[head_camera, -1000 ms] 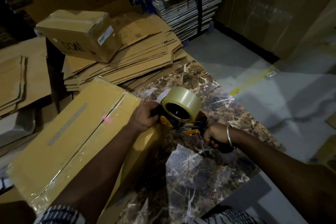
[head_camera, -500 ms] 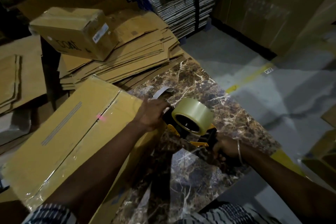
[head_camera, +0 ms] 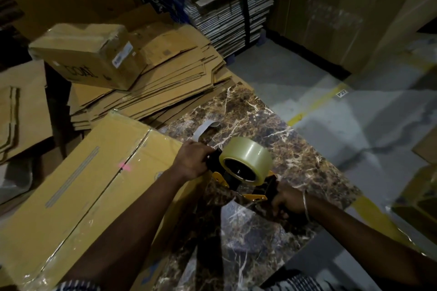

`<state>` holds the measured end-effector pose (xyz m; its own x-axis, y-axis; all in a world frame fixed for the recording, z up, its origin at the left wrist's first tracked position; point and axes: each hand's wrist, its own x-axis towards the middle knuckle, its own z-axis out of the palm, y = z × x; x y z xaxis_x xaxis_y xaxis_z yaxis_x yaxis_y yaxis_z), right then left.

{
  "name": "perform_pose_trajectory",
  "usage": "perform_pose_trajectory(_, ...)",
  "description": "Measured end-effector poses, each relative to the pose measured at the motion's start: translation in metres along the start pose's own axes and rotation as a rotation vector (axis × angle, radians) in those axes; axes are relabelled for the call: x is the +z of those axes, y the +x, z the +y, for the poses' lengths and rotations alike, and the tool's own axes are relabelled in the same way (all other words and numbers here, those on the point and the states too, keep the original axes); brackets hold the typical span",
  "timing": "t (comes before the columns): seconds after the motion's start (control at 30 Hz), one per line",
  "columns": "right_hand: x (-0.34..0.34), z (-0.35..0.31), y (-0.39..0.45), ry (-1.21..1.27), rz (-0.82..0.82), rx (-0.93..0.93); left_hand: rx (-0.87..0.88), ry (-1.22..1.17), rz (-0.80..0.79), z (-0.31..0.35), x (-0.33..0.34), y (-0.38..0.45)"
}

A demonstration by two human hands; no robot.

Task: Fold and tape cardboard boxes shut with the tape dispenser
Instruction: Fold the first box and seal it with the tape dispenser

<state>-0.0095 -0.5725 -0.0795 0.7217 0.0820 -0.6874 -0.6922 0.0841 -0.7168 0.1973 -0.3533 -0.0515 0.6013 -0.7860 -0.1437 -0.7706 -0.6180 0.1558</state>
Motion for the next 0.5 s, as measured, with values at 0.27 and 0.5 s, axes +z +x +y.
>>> perform_pose_trajectory(0.27,0.0041,0.0023,0.0066,-0.017,-0.024,0.032,-0.027,-0.049,-0.037,-0.0027,-0.0019,-0.0015)
perform_pose_trajectory(0.5,0.0080,0.0006,0.0062,0.024,-0.061,0.037,-0.014,-0.174,0.017,-0.0063,-0.0017,-0.0065)
